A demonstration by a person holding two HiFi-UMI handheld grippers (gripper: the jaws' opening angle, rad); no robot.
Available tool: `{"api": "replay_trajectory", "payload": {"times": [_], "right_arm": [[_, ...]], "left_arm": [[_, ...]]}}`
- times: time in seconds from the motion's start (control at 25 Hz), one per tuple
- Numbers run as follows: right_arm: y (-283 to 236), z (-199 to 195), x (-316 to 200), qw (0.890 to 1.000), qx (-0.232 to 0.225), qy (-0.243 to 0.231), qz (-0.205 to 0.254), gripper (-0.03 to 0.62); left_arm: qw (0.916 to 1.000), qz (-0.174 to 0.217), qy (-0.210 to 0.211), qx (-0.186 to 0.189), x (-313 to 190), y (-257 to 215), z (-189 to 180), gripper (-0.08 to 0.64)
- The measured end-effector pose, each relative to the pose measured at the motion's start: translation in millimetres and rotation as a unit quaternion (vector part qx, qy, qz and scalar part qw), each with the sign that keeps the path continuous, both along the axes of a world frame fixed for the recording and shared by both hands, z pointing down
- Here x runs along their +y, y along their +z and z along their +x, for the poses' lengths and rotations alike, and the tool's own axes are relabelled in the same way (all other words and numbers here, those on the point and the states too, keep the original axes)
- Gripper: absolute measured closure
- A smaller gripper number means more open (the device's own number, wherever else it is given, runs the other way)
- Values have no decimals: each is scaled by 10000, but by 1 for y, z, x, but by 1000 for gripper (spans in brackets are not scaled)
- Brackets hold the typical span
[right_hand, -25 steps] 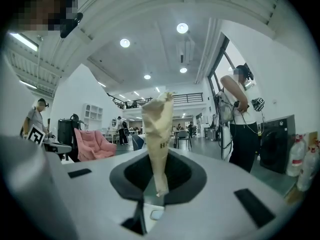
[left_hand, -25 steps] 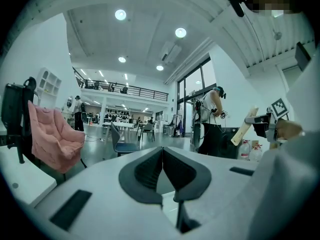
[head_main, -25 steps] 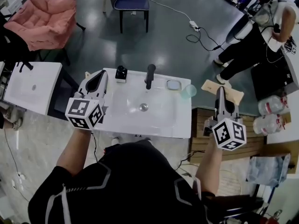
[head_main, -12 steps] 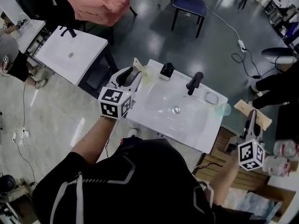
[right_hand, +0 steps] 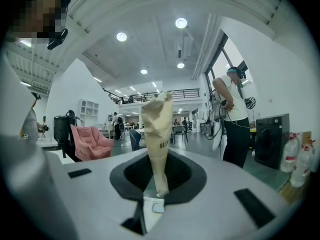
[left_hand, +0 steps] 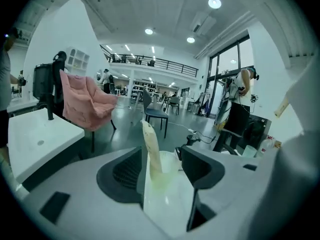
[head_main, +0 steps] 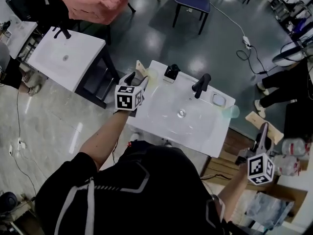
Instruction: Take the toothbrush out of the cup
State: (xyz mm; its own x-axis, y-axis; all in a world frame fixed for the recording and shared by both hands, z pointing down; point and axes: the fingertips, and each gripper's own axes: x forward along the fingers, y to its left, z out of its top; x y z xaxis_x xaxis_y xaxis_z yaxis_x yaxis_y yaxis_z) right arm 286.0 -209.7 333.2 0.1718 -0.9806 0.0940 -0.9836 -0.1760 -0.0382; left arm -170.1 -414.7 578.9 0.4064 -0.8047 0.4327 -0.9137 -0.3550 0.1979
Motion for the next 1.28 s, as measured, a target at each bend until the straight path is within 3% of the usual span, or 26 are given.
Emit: {"api": "replay_trajectory", "payload": {"times": [0.16, 0.76, 1.0, 1.28], "right_arm": [[2, -1, 12, 9996, 76, 213, -149, 549], [9, -10, 18, 9985, 154, 414, -315, 549], [5, 2, 23, 9985, 145, 477, -203, 549], [14, 14, 14, 9993, -6, 327, -176, 549]], "left_arm": [[9998, -83, -184, 0, -23, 23, -5, 322], [9999, -102, -36, -30, -56, 46, 8, 327], [9995, -10, -264, -189, -60, 41, 2, 442], [9989, 353, -278, -158, -63, 10, 4, 489]]}}
